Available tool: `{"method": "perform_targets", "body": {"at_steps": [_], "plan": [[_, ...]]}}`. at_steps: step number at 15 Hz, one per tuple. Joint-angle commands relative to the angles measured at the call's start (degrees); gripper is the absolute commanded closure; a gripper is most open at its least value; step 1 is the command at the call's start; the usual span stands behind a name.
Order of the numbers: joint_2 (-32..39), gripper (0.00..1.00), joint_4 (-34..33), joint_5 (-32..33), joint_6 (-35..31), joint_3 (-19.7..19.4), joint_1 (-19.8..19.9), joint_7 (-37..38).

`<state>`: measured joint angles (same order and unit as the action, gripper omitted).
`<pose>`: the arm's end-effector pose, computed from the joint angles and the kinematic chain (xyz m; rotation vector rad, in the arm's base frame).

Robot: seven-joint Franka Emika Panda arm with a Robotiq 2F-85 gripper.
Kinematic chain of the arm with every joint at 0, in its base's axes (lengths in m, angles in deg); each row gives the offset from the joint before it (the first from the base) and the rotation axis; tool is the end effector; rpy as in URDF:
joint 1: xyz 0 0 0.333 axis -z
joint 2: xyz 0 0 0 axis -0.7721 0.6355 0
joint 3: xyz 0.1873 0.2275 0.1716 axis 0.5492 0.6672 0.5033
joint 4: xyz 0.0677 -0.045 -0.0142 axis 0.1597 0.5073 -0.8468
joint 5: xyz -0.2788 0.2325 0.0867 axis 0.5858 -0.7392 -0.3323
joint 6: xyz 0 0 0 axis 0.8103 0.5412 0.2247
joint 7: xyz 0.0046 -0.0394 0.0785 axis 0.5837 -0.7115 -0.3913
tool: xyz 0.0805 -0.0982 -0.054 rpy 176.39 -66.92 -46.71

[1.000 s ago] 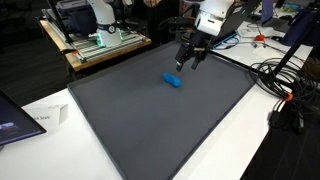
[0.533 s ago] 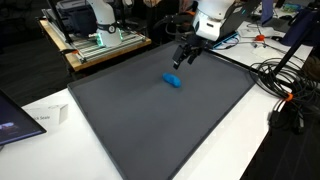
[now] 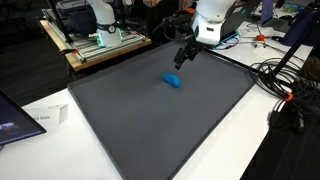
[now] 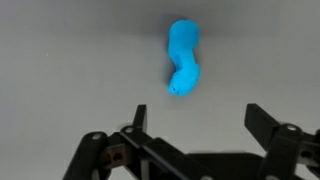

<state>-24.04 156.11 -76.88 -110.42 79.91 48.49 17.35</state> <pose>0.6677 0.0363 0.2849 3.1052 0.0524 -0.4073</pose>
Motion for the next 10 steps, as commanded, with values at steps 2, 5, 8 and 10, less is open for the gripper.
{"method": "perform_targets", "body": {"at_steps": [2,5,8,10], "plan": [[0.6,0.00,-1.4,-5.5,1.0,1.7,4.2,-8.5],[0.2,0.00,-0.5,-8.0,0.4,2.0,6.5,-13.3],[-0.1,0.00,0.3,-11.2,0.1,2.7,9.3,-19.3],[-0.3,0.00,1.1,-13.6,-0.4,3.1,11.2,-23.1]]}}
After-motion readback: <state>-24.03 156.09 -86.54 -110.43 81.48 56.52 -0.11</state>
